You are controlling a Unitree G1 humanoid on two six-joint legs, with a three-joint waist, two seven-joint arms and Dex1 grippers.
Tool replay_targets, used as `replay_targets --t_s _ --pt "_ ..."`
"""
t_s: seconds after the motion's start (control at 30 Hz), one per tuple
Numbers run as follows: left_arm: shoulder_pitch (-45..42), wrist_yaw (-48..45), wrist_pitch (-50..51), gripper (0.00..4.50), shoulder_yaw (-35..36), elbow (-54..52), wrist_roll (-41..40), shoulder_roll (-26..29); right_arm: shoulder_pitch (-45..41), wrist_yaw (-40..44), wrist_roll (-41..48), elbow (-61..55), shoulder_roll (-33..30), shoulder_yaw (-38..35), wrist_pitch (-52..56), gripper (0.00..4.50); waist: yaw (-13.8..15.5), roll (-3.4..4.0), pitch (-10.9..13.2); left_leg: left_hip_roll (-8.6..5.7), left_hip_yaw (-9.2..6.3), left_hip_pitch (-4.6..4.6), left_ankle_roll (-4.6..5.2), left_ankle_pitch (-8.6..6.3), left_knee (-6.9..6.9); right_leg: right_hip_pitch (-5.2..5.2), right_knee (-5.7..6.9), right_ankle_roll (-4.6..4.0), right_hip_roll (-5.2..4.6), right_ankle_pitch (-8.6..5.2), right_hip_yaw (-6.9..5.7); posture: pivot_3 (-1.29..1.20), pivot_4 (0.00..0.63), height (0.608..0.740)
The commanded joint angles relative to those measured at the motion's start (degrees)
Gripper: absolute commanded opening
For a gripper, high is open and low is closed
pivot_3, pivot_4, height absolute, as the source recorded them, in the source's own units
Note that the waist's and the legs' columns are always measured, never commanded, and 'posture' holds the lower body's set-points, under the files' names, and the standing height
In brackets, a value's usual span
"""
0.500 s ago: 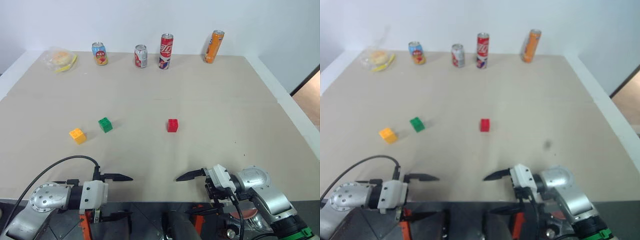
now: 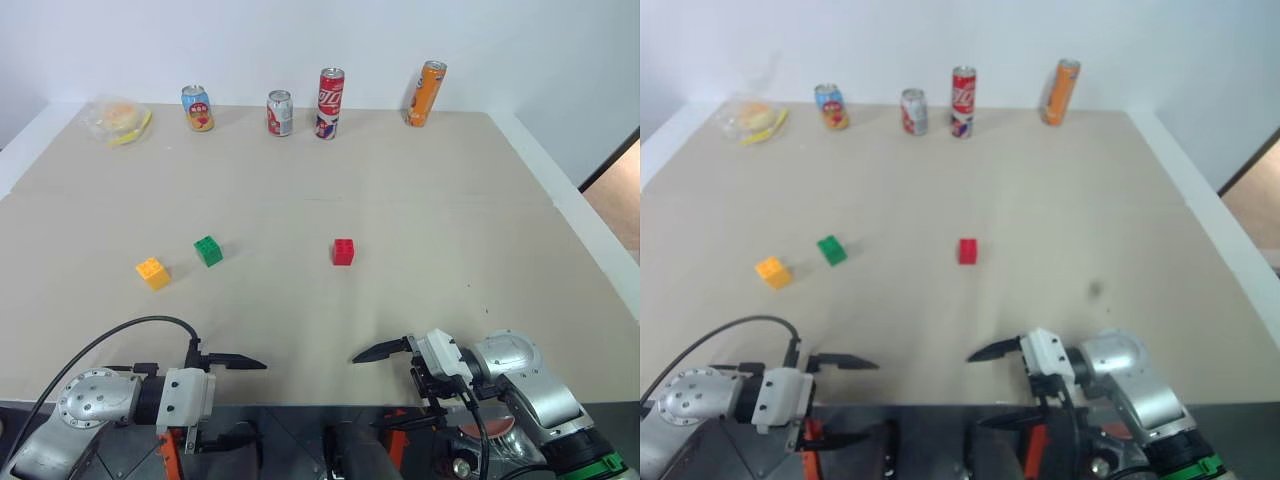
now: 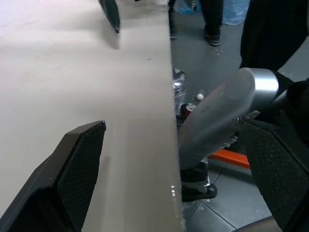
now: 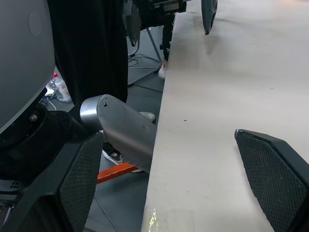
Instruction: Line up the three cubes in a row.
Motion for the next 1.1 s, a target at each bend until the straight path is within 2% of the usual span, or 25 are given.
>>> replay_targets --t_s 0.03,0.3,0.4,0.5,0.6,0.7,0.83,1.0,1.1 --pt "-0.76 -0.8 0.39 4.47 -0.01 -0.74 -1.47 0.28 -0.98 0.53 0.28 -0.18 0.09 -0.61 -0.74 4.5 0.0 0.0 0.0 0.0 0.01 0.0 0.0 0.0 0.01 0.0 0.0 0.0 0.0 0.0 0.01 0.0 0.15 0.74" --pt "-1.64 -0.59 1.78 4.47 -0.18 -1.24 -1.77 -0.19 -1.91 0.5 0.51 0.16 0.56 -0.43 -0.17 4.5 0.0 0.0 -0.01 0.01 0.02 0.03 0.0 0.0 0.0 0.03 0.02 0.01 0.02 0.02 0.02 0.0 0.15 0.74" --pt "-2.72 1.54 6.59 4.47 2.02 -2.27 -5.83 -0.57 -3.46 -0.73 3.09 -1.45 0.71 -1.45 3.9 4.5 0.0 0.0 -0.01 0.01 0.03 0.03 0.0 0.0 0.0 0.03 0.03 0.02 0.02 0.02 0.03 0.0 0.15 0.74" --pt "-9.69 10.15 20.74 4.47 6.5 -3.39 -17.58 -2.41 -11.7 -4.11 6.24 -0.89 1.12 -3.23 12.85 4.5 -0.03 0.02 0.02 0.03 0.02 0.05 0.01 0.01 0.12 0.02 0.15 0.04 0.03 0.05 0.04 0.0 0.15 0.74" --pt "-17.96 16.72 27.74 4.47 9.14 -3.42 -22.49 -4.59 -23.35 -5.71 4.98 4.53 0.87 -2.39 20.88 4.5 -0.12 0.03 0.07 0.08 -0.05 -0.01 0.06 0.06 0.55 -0.08 0.48 0.02 0.13 0.22 0.03 0.0 0.15 0.74" --pt "-21.53 18.93 29.03 4.47 10.15 -3.45 -22.32 -6.15 -34.56 -6.37 3.0 14.25 3.42 -2.37 21.84 4.5 -0.35 -0.03 0.03 0.08 -0.16 0.18 0.07 0.06 0.76 0.21 0.5 0.0 0.22 0.25 0.04 0.0 0.15 0.74" --pt "-23.06 20.51 28.37 4.47 9.91 -3.17 -20.58 -9.03 -46.06 -7.28 -3.93 32.33 8.32 -0.52 15.01 4.5 -0.35 -0.03 0.02 0.04 -0.05 0.17 0.06 0.05 0.76 0.2 0.52 0.09 0.27 0.34 0.25 0.0 0.15 0.74" --pt "-22.69 21.65 27.25 4.47 8.56 -3.54 -18.2 -12.4 -54.58 -7.3 -11.9 54.08 13.72 1.14 4.38 4.5 -0.16 -0.03 0.02 0.06 -0.13 -0.05 0.14 -0.1 0.72 -0.03 0.63 0.46 0.5 0.4 0.44 0.0 0.15 0.74" --pt "-22.5 22.12 27.39 4.47 8.31 -4.25 -17.32 -13.62 -57.09 -5.81 -15.46 62.75 15.52 2.03 0.17 4.5 -0.15 -0.03 0.02 0.06 -0.12 -0.15 0.22 -0.16 0.72 -0.13 0.67 0.43 0.52 0.39 0.49 0.0 0.15 0.74"
